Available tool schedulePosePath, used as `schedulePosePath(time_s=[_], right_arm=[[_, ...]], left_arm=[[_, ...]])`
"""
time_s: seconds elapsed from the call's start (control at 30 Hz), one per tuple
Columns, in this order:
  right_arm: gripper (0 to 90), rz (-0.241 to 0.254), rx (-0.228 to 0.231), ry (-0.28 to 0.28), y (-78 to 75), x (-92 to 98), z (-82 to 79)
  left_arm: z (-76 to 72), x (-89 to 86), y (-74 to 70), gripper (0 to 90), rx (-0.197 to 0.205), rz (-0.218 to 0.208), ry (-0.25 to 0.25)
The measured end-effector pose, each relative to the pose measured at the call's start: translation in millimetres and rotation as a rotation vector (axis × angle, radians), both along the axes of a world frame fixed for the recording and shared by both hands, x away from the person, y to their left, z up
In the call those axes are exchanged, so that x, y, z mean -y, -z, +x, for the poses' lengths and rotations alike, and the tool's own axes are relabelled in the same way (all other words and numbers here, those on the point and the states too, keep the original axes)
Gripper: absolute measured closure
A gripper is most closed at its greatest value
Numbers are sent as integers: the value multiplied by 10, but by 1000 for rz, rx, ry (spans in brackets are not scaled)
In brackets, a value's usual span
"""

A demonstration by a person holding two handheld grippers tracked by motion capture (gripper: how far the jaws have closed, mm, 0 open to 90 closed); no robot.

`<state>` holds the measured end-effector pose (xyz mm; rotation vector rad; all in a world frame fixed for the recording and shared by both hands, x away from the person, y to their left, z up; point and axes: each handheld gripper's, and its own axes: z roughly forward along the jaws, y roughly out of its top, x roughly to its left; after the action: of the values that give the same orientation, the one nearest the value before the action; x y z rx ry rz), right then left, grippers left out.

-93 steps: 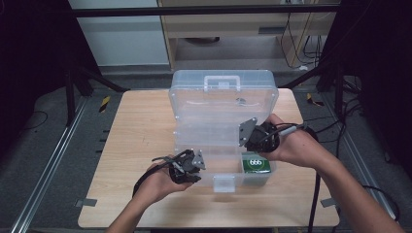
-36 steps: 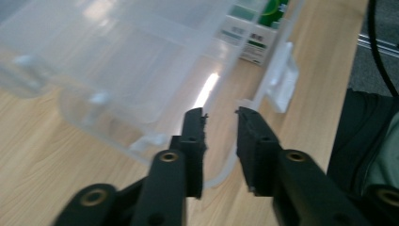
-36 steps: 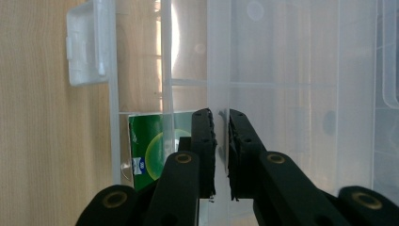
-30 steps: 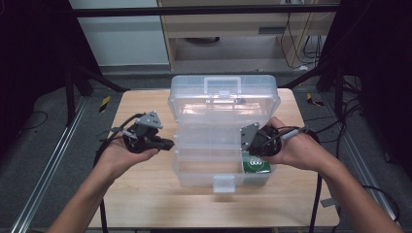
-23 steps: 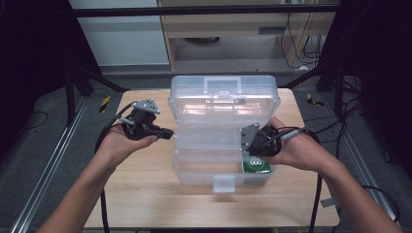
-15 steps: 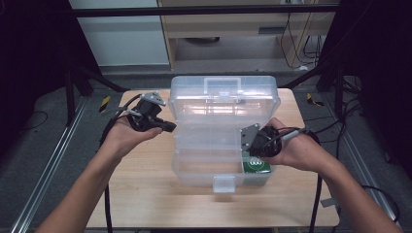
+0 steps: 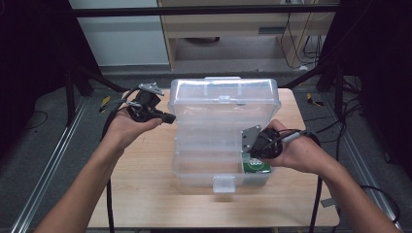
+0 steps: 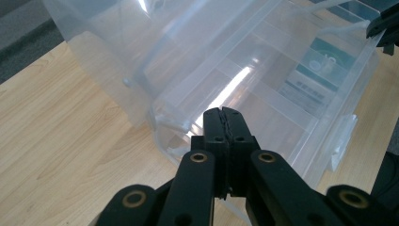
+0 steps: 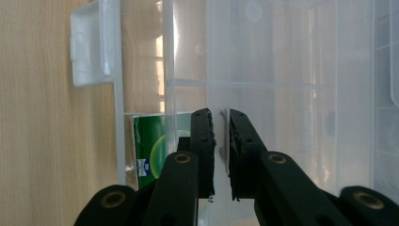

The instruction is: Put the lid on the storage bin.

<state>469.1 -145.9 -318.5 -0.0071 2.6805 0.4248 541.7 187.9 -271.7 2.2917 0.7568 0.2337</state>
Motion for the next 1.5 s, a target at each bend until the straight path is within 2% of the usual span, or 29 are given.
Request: schedulePosePath(time_s=[0.4, 0.57, 0.73, 0.97, 1.13, 1.4, 1.5], right_arm=[[820, -2, -5, -5, 17, -9, -12], [807, 2, -8, -1, 29, 2, -20], [678, 18, -7, 10, 25, 17, -40], [479, 103, -2, 53, 13, 85, -112], [365, 156, 11, 107, -11, 155, -210], [267, 229, -7, 195, 27, 352, -392], [253, 244, -7, 217, 61, 436, -451]], left_arm=[[-3, 2, -22, 896, 3, 7, -5], [-22, -3, -15, 896, -1, -4, -1], [-50, -18, -7, 895, -3, -1, -1], [-106, -31, 30, 896, -8, 2, 6], [-177, -48, 80, 896, -21, 11, 5], [-311, -57, 220, 897, -22, 16, 32], [-364, -72, 280, 896, -41, -3, 46]])
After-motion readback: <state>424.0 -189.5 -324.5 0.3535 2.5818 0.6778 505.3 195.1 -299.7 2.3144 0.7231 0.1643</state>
